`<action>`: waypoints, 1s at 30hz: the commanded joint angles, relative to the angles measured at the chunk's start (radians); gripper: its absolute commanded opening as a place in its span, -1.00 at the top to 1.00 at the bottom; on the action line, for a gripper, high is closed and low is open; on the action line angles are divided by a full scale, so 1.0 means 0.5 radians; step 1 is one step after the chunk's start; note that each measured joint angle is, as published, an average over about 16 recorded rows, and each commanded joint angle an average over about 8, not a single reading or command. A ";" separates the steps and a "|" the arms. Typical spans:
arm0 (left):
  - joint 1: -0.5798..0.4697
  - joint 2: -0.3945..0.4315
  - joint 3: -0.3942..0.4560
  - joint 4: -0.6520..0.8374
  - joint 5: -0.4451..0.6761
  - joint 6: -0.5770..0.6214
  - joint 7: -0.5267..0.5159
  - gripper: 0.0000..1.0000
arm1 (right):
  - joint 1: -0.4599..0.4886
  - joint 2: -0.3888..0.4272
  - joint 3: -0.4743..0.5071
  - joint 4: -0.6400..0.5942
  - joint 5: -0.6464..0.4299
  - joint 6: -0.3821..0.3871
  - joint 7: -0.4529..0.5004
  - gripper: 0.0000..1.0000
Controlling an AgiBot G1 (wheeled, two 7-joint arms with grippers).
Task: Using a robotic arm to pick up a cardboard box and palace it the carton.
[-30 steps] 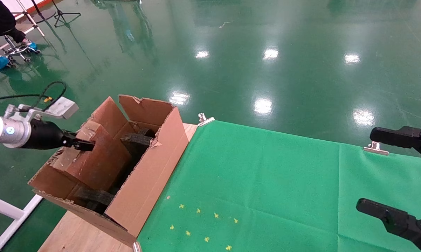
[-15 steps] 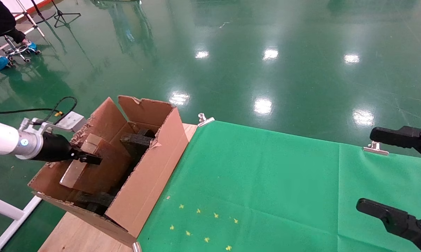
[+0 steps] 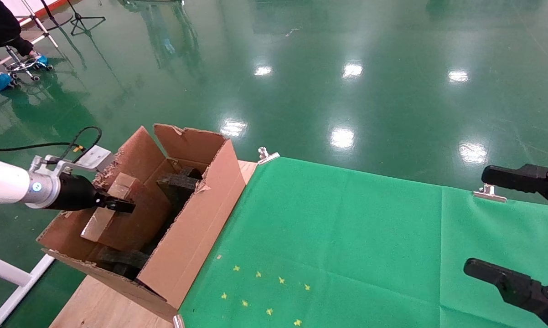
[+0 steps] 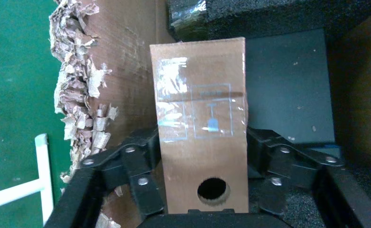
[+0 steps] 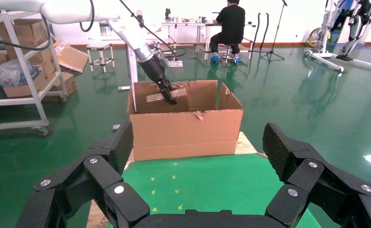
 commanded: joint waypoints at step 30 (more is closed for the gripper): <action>-0.054 -0.240 -0.349 -0.340 -0.612 0.571 0.481 -1.00 | 0.000 0.000 0.000 0.000 0.000 0.000 0.000 -1.00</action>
